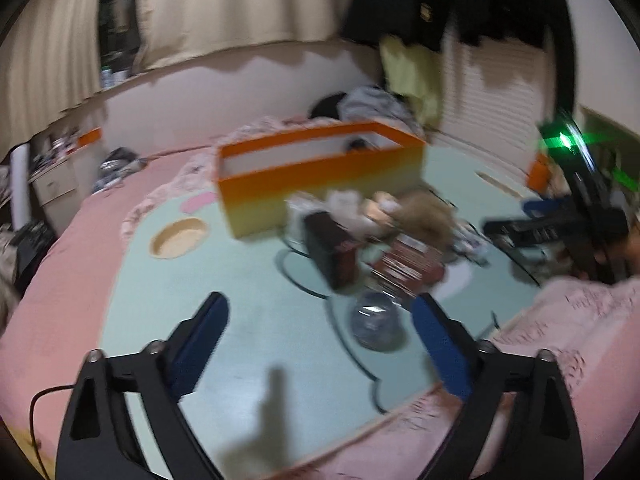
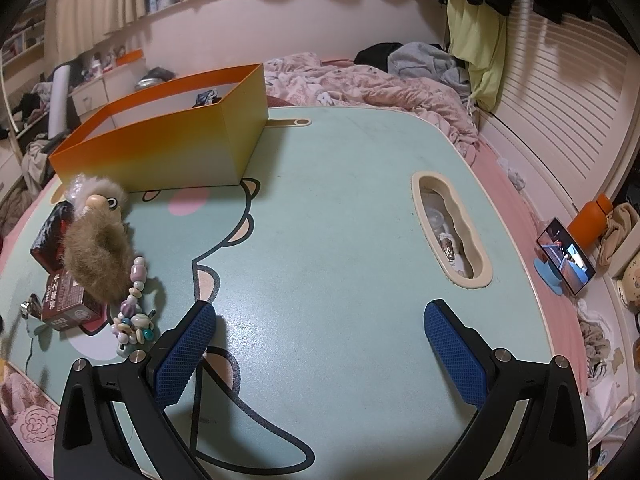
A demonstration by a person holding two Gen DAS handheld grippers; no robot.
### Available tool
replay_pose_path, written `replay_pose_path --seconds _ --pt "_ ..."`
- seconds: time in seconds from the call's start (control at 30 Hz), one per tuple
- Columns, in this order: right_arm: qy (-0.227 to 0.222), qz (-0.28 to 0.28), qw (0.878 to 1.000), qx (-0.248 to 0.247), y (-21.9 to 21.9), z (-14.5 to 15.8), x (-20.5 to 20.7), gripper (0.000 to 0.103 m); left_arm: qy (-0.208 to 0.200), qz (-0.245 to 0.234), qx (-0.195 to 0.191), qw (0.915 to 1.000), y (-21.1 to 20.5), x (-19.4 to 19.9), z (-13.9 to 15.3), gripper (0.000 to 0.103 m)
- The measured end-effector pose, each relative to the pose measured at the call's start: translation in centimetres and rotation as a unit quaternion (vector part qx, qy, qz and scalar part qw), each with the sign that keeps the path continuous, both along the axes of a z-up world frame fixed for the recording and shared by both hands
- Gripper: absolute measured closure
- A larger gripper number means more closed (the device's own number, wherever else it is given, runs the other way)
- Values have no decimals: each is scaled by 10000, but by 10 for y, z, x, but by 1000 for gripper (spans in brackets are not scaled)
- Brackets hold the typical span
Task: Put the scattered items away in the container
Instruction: 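Grasp the silver metal cap with the left gripper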
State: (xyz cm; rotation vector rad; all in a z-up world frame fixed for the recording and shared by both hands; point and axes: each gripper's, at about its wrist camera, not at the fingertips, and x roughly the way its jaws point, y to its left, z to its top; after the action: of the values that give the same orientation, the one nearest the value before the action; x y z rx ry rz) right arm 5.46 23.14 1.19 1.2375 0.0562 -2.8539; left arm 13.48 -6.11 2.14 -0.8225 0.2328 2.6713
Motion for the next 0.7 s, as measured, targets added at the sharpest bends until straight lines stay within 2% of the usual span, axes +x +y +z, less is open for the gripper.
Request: replay_pose_path --seconds 0.07,0.23,0.33,0.4,0.47,0.5,0.53,0.6,0.7 --pt "-1 0 10000 0 0 0 0 0 -86 -140 -77 9998 8 0 -6 22" --pt "-1 0 10000 1 0 0 0 0 -156 -159 39 9997 14 -8 -7 22" --pt "0 2 10000 -4 0 0 0 0 -284 -58 -34 9996 19 -22 -8 23" --pt "4 4 10000 -4 0 0 0 0 -379 -24 -78 9992 22 -28 -12 32" --pt "25 5 10000 7 -1 1 1 0 -485 -157 -51 9987 25 -30 -16 59" --pt "53 4 10000 9 -3 1 3 0 -553 -253 -43 9981 27 -31 -20 68" --pt "123 29 9999 -3 -5 3 5 0 -575 -307 -53 9979 28 -30 -22 71" --pt "471 247 9986 -29 -11 13 16 0 -487 -330 -77 9982 28 -24 -23 71" --pt "972 948 9907 -50 -32 29 34 0 -360 -280 4 9990 24 -18 -21 71"
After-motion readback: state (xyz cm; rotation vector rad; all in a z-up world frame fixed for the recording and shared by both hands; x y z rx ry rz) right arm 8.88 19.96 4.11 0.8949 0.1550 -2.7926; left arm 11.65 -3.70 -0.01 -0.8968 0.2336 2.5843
